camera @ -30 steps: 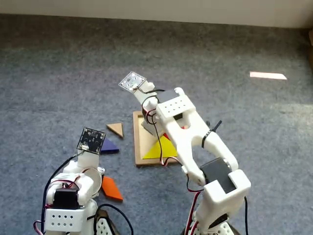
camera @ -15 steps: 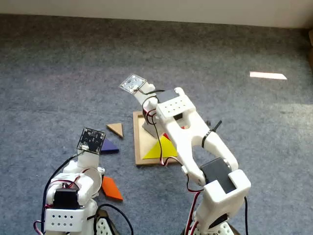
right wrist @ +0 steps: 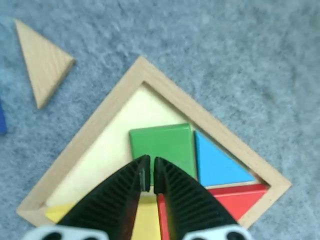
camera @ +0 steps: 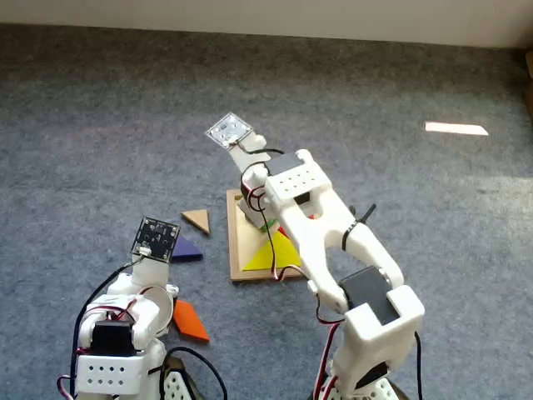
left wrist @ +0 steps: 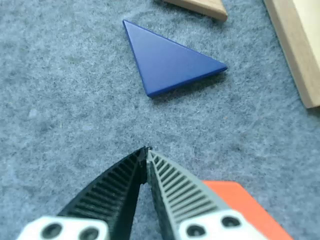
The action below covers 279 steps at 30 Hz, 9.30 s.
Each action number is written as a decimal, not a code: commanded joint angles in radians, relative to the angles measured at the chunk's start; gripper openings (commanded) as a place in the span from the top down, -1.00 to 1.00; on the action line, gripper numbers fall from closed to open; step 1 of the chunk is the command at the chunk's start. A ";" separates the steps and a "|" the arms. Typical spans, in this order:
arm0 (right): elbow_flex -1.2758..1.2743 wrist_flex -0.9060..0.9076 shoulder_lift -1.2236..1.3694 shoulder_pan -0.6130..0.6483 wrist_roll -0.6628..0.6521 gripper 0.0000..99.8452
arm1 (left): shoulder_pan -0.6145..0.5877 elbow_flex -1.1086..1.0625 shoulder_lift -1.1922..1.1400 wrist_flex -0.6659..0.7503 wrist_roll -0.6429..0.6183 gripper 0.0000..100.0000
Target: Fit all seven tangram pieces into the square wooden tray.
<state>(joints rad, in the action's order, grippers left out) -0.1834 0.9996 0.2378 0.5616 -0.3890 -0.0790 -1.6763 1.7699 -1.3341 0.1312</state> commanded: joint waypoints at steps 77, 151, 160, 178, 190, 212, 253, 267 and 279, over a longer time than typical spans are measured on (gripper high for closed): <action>-0.809 0.042 -1.291 -0.237 0.037 0.97 | -0.015 -0.021 0.045 -0.012 0.003 0.97; -1.572 -0.145 -2.074 -0.268 0.258 0.96 | -0.163 0.708 -0.671 -0.005 0.244 0.47; -1.587 -0.160 -2.074 -0.268 0.256 0.96 | 0.002 0.708 -0.967 0.141 -0.015 0.45; -1.587 -0.159 -2.074 -0.268 0.256 0.96 | 0.041 0.719 -1.377 0.404 -0.402 0.45; -1.587 -0.156 -2.074 -0.265 0.256 0.96 | -0.024 0.958 -1.692 0.365 -0.516 0.45; -1.587 -0.156 -2.074 -0.265 0.255 0.96 | -0.002 1.132 -1.905 0.158 -0.503 0.54; -1.587 -0.156 -2.072 -0.268 0.255 0.96 | 0.012 1.257 -1.913 -0.100 -0.641 0.45; -1.587 -0.154 -2.072 -0.268 0.255 0.96 | 0.012 1.095 -1.913 0.150 -0.641 0.46; -1.587 -0.154 -2.072 -0.268 0.255 0.96 | -0.045 1.159 -1.911 0.150 -0.631 0.65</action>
<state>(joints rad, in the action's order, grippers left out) -1.6717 0.8677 -1.8243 0.3053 -0.1389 -0.0560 -0.5623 -0.1389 -1.1991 -0.5010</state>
